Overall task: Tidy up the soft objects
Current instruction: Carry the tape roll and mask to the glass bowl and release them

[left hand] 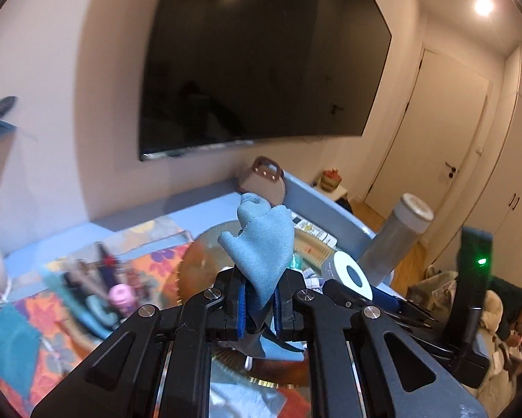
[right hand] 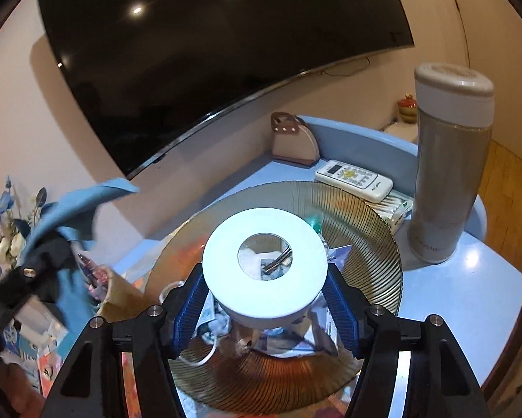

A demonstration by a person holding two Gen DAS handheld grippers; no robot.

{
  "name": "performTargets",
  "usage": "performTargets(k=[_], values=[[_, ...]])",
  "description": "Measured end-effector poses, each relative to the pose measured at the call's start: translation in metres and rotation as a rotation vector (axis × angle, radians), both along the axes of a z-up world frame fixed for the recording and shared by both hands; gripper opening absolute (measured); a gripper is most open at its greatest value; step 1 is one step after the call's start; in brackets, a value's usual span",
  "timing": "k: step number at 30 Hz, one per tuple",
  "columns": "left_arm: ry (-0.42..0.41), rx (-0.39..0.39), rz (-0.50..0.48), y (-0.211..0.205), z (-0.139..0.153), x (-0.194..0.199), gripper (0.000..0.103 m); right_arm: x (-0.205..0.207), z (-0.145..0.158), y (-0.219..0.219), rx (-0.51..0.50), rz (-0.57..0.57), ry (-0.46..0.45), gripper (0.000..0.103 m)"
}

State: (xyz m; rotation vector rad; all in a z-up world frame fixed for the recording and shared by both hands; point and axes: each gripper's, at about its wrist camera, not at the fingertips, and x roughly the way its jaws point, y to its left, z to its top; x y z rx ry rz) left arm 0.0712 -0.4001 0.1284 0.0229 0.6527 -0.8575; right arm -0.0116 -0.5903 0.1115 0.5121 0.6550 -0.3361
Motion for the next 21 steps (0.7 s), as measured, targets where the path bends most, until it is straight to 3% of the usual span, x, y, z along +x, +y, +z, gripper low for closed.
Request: performTargets(k=[1,3,5,7,14,21], values=[[-0.004,0.010,-0.013,-0.007,-0.003,-0.001,0.010,0.000,-0.003,-0.004,0.009,-0.003,0.002,0.069],[-0.007,0.053,-0.034,-0.023,-0.013,-0.001,0.033,0.006,-0.005,-0.009,0.022,-0.007,0.004,0.071],[0.006,0.054,-0.037,-0.026,-0.020,0.001,0.070,0.010,-0.008,-0.015,0.051,0.000,0.018,0.071],[0.013,0.021,-0.029,-0.019,-0.023,0.001,0.086,0.008,-0.009,-0.018,0.059,0.014,0.020,0.071],[-0.012,0.025,-0.008,0.017,-0.011,-0.013,0.086,-0.007,-0.005,-0.015,0.028,-0.003,0.025,0.071],[-0.101,0.004,0.091,0.100,0.023,-0.048,0.086,-0.011,0.010,0.023,0.034,0.073,-0.013,0.071]])
